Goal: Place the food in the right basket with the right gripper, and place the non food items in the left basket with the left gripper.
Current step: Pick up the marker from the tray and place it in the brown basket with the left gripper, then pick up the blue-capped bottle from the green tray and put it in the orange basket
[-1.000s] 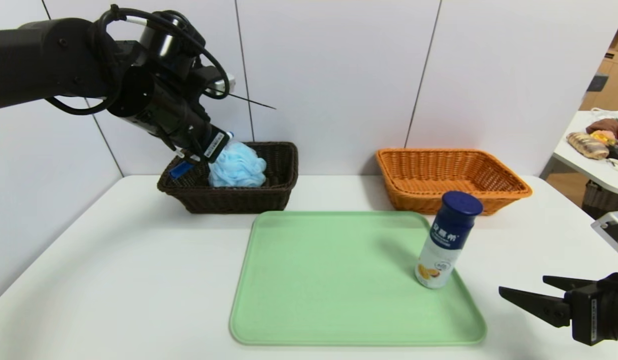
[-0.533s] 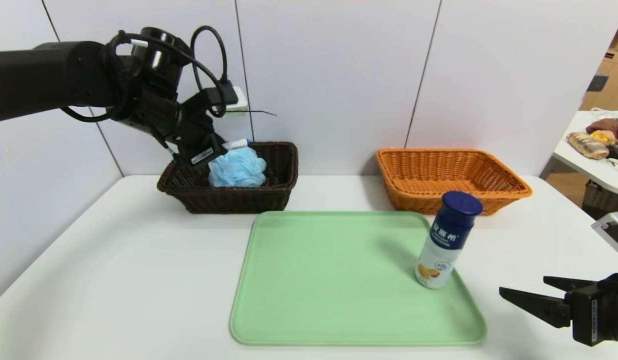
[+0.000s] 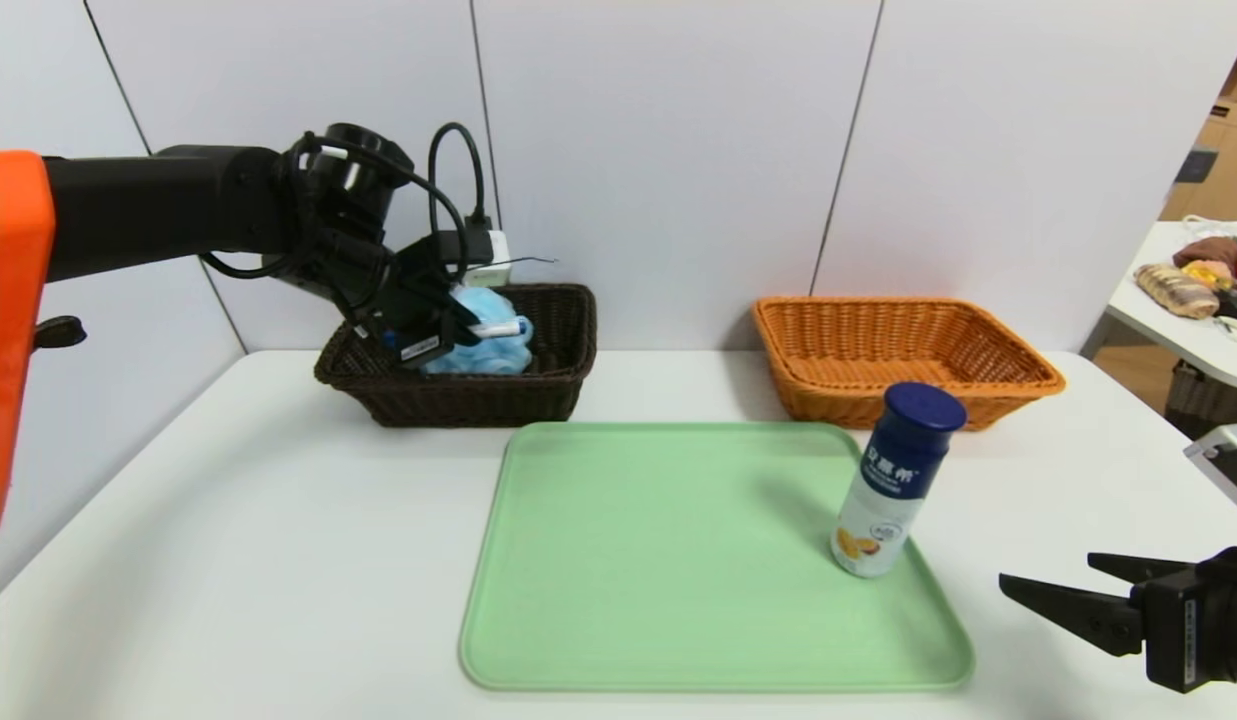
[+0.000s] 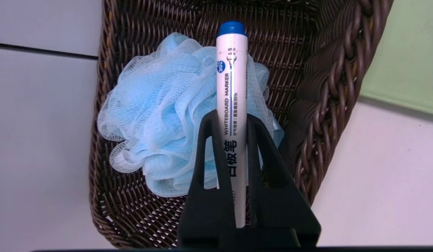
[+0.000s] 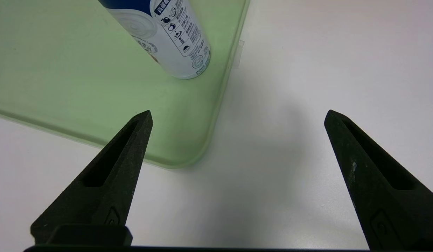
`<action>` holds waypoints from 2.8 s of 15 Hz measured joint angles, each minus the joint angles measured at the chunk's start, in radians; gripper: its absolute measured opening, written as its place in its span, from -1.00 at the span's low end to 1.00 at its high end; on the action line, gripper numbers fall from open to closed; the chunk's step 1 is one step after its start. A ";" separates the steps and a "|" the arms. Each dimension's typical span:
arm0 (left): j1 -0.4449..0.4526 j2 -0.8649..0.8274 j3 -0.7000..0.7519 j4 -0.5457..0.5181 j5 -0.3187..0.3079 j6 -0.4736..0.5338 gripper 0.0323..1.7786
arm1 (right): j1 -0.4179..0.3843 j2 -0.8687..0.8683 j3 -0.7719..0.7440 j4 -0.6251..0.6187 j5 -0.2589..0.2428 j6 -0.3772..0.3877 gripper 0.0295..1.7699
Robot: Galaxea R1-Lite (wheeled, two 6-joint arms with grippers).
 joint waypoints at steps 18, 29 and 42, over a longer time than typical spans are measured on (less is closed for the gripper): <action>-0.024 -0.051 0.002 0.013 -0.010 -0.309 0.59 | 0.000 -0.023 0.013 0.000 0.001 0.001 0.92; -0.103 -0.290 0.161 0.018 0.001 -0.966 0.84 | 0.006 -0.030 0.011 -0.001 0.001 -0.003 0.92; -0.324 -0.752 1.093 -0.452 0.079 -1.271 0.90 | 0.016 -0.091 0.039 -0.002 0.007 -0.008 0.92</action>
